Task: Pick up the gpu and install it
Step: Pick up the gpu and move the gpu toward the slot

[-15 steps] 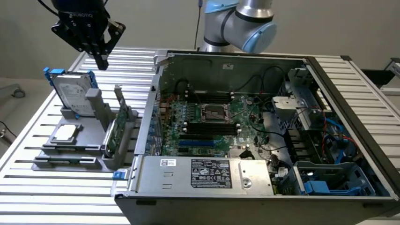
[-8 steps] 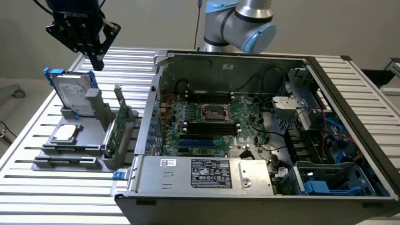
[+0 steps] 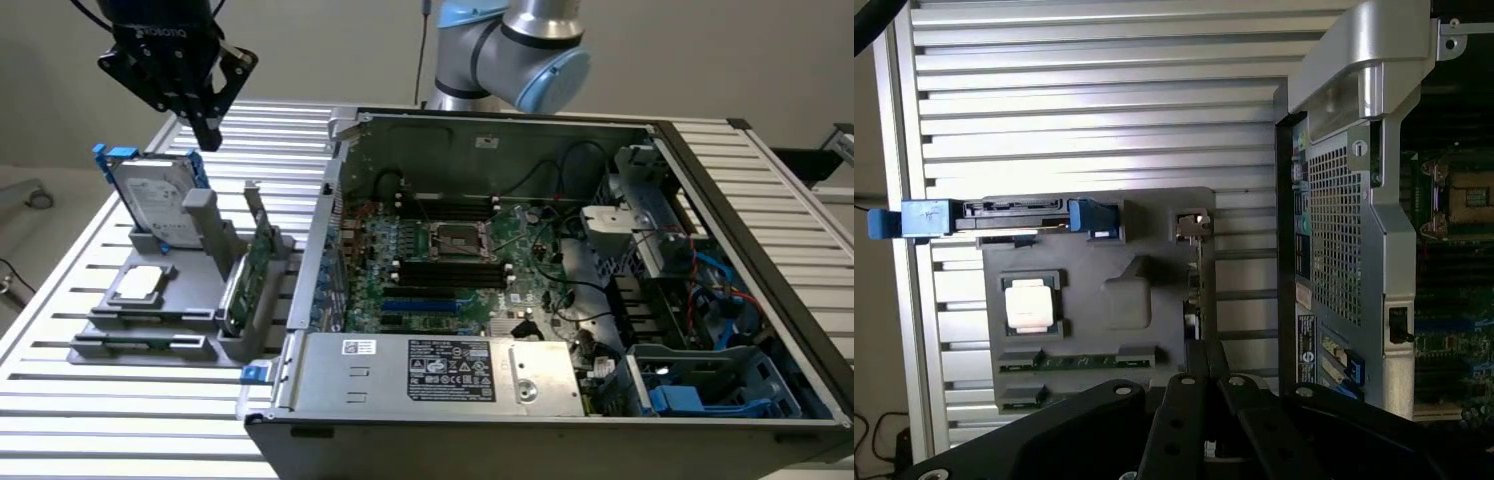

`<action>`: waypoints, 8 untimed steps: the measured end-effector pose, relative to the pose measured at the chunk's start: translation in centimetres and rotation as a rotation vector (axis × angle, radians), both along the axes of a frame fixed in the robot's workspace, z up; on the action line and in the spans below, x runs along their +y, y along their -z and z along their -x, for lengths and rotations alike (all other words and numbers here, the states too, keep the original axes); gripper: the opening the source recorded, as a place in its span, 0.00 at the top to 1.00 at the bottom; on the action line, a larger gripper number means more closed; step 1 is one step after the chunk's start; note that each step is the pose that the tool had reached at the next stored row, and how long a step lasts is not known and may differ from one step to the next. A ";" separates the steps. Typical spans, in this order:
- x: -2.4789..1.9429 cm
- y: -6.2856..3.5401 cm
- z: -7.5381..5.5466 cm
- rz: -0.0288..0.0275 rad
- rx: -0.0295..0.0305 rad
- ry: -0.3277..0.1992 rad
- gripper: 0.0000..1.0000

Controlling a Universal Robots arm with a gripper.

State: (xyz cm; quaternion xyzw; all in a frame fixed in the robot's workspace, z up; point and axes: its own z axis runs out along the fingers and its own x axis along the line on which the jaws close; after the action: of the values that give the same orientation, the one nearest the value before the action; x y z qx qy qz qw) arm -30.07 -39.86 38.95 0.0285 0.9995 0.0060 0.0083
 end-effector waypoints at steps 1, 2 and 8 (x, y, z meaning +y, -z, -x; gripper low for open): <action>0.00 0.00 0.0 0.0000 -0.0001 0.000 0.89; 0.00 0.00 0.0 0.0000 0.0000 0.000 0.88; 0.00 0.17 0.1 0.0000 0.0000 0.000 0.70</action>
State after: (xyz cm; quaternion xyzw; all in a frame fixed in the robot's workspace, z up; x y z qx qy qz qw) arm -30.12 -39.86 38.78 0.0286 0.9995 0.0060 0.0084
